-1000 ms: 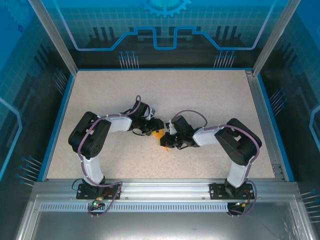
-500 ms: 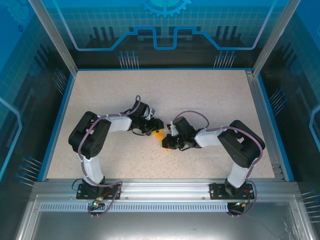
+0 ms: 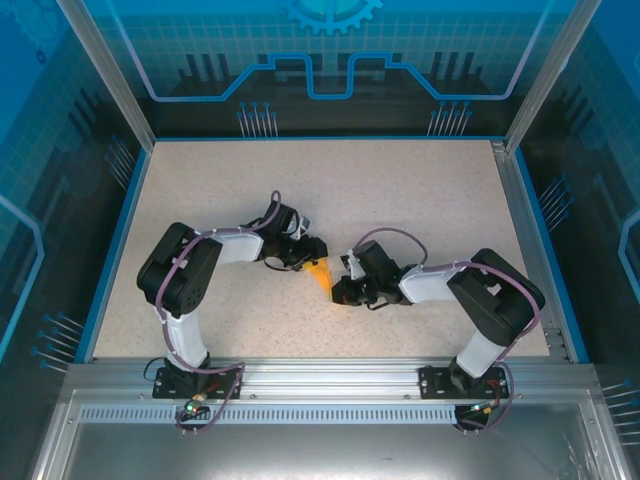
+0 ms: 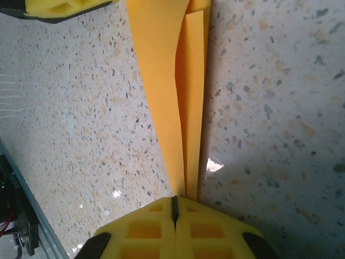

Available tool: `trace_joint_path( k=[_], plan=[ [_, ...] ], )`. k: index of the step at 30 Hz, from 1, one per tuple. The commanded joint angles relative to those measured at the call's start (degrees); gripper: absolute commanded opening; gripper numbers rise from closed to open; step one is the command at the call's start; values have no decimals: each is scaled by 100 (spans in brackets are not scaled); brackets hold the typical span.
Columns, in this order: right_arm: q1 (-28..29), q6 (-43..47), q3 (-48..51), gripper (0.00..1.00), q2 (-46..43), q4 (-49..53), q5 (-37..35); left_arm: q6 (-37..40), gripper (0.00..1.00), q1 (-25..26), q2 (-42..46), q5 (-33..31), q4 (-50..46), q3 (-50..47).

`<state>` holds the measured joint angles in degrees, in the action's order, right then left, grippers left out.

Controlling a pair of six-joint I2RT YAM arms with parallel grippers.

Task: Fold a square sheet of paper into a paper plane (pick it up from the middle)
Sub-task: Fold the wing for the fifth time at the center of the table.

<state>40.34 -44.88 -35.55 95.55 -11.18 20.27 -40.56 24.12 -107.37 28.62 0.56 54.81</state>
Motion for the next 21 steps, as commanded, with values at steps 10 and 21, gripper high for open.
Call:
trace_joint_path(
  k=[10,21],
  plan=[
    [-66,427,89,6,-977,1788,-498,219,50,-123,-165,-376,-365,96],
    [-661,-55,586,32,-2385,1677,-1543,445,61,117,641,-901,-1560,868]
  ],
)
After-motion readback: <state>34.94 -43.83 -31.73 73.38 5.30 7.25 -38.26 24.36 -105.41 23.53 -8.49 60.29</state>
